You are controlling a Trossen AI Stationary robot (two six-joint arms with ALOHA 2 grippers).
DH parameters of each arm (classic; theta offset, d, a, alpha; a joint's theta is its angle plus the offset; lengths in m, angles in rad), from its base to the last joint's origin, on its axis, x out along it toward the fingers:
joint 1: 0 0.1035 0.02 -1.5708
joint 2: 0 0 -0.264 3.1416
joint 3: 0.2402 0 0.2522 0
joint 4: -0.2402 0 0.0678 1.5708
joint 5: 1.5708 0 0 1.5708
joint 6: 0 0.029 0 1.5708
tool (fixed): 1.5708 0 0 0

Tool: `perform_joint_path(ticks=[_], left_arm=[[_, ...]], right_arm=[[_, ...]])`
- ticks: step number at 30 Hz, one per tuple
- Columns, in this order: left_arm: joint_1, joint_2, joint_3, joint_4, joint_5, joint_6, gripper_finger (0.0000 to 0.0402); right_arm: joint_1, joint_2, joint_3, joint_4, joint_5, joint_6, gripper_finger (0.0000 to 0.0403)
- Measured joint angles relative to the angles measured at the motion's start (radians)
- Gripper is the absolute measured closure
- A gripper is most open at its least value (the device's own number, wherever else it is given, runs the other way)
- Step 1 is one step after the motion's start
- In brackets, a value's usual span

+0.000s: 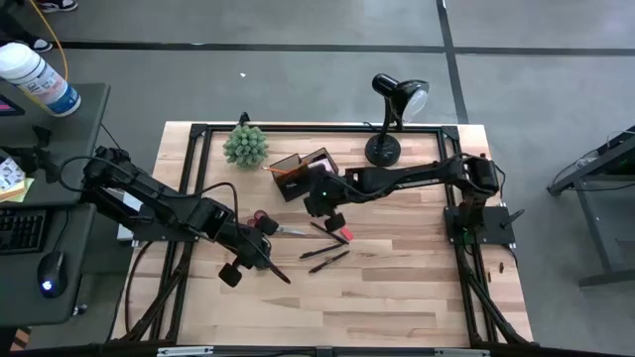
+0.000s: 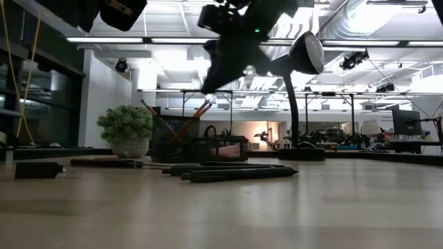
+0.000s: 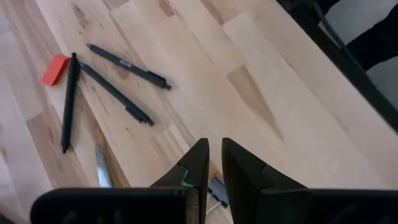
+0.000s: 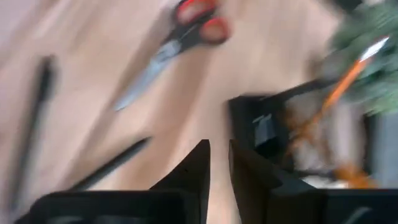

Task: Pick and place office supplies into organizer
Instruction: Put the black binder clip into the black desk organizer

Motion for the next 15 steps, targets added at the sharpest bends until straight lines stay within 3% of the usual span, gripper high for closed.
perform_joint_path(ticks=[5,10,15], left_arm=[[0.000,0.000,-0.052,0.008,-0.014,0.118,0.0367],[0.000,0.000,-0.092,-0.005,-0.014,0.365,0.0367],[0.000,0.000,-0.130,0.001,-0.014,0.619,0.0367]], right_arm=[[0.069,-0.029,-0.001,-0.138,-0.098,0.150,0.0366],[0.170,-0.053,-0.001,-0.190,-0.242,0.339,0.0380],[0.287,-0.060,-0.001,-0.195,-0.270,0.601,0.0390]])
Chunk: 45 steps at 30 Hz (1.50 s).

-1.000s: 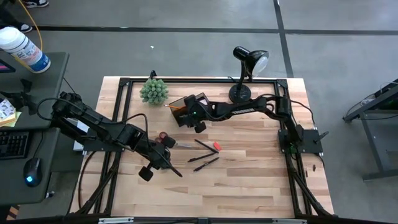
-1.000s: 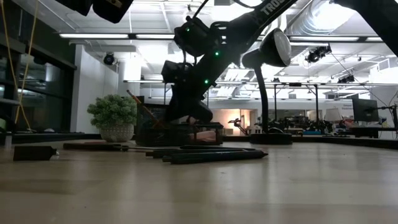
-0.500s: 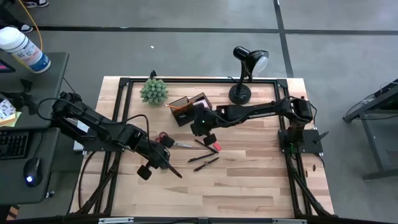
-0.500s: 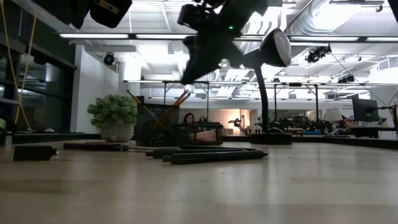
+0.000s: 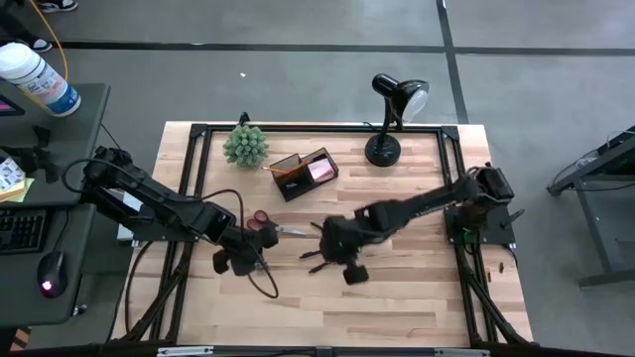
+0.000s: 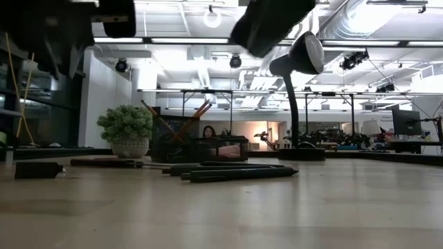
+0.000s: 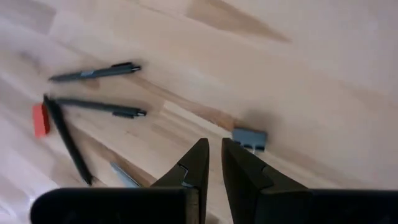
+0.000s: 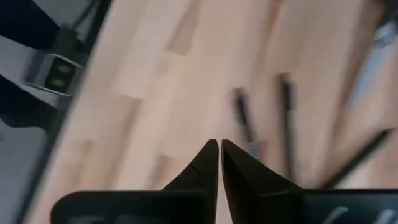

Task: Pick and place office supplies into organizer
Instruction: Put the black binder clip into the black desk organizer

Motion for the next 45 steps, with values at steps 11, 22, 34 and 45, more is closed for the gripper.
perform_joint_path(ticks=[11,22,34,45], left_arm=[[0.001,0.000,-0.086,0.008,-0.074,0.285,0.0367],[0.001,0.009,-0.087,0.084,-0.105,0.224,0.0367],[0.001,0.013,-0.087,0.084,-0.102,0.138,0.0367],[0.000,0.161,-0.087,0.112,-0.025,0.239,0.0367]], right_arm=[[0.309,0.000,0.000,0.029,0.345,0.510,0.0400],[0.534,0.021,0.000,0.120,0.860,0.729,0.0401],[0.564,0.123,0.000,0.333,0.979,0.724,0.0401],[0.521,0.131,0.000,0.360,1.051,0.723,0.0402]])
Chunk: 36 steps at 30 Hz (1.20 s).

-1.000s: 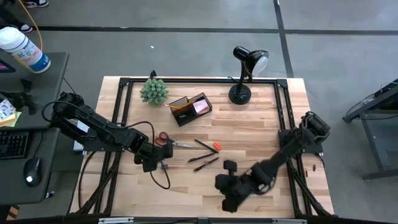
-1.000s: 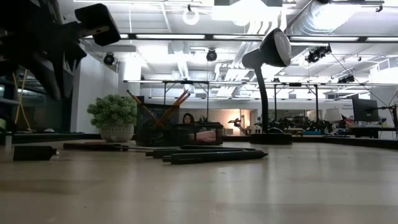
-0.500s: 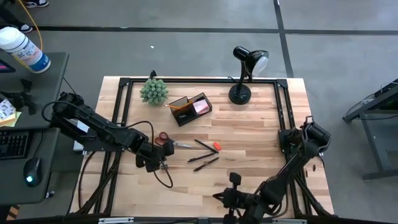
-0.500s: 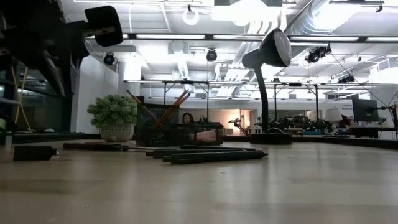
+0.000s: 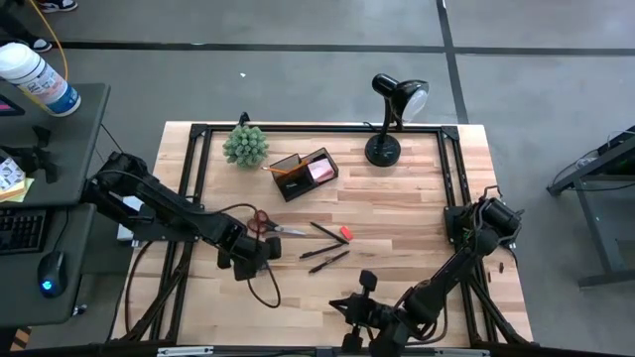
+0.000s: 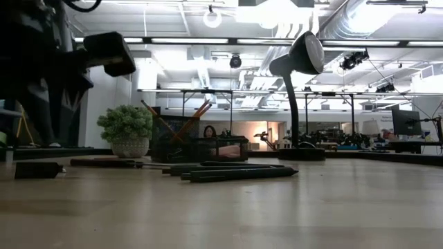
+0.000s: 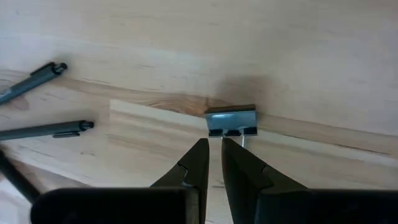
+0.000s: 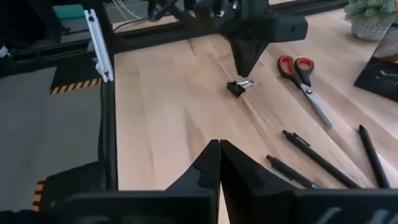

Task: Pick and place office supplies into organizer
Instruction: Put the black binder clip into the black desk organizer

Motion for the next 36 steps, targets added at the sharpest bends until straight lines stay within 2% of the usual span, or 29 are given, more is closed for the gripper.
perform_joint_path(ticks=[9,18,24,29,36], left_arm=[[0.001,0.077,0.000,0.042,0.000,0.068,0.0367],[0.002,0.089,0.000,0.011,-0.028,0.047,0.0367],[0.064,0.089,0.000,-0.003,-0.038,0.044,0.0367],[0.118,0.089,0.000,-0.014,0.025,0.045,0.0367],[0.108,0.088,0.003,-0.037,0.097,0.044,0.0366]], right_arm=[[-0.045,0.000,0.000,0.010,-0.006,-0.002,0.0401],[-0.067,0.000,0.000,0.026,-0.007,-0.031,0.0399],[-0.067,0.000,0.000,0.026,-0.007,-0.053,0.0401],[-0.067,0.000,0.000,0.026,-0.008,-0.047,0.0400],[-0.067,0.000,0.000,0.026,-0.008,-0.045,0.0399]])
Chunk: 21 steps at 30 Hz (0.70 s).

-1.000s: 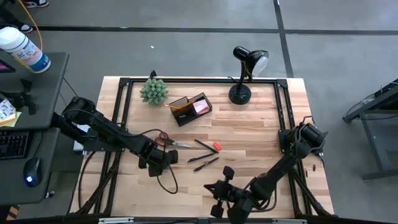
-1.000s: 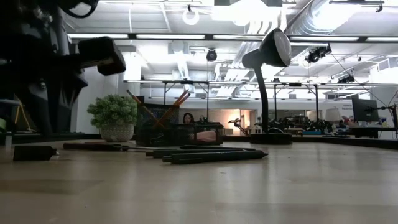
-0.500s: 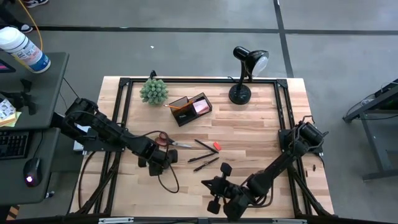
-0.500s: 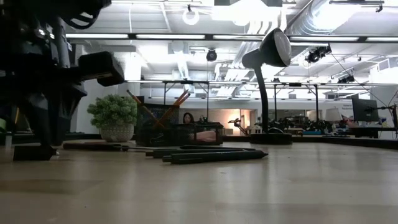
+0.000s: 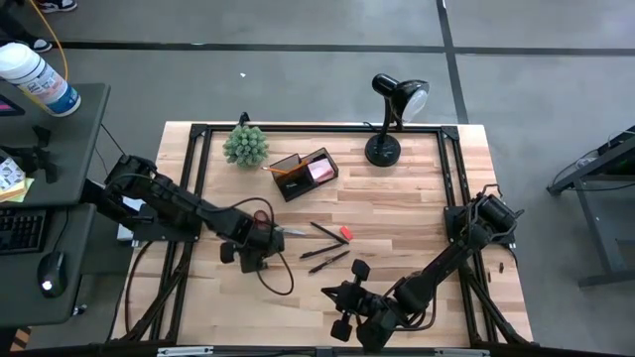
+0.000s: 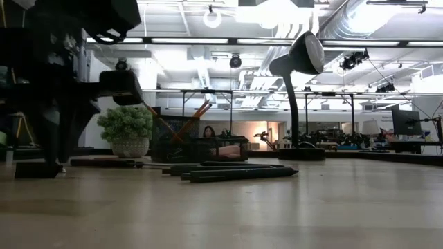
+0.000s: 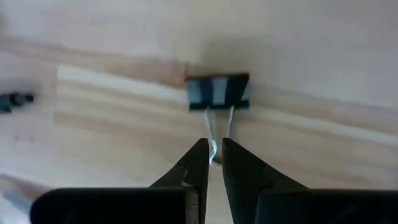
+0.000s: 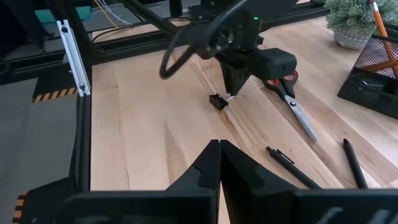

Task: Pick and place office supplies into organizer
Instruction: Put the black binder clip into the black desk organizer

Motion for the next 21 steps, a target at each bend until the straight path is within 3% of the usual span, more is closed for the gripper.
perform_joint_path(ticks=[21], left_arm=[[-0.004,0.005,0.001,0.053,0.026,-0.027,0.0366]], right_arm=[[0.000,0.000,0.000,0.004,-0.008,0.000,0.0401]])
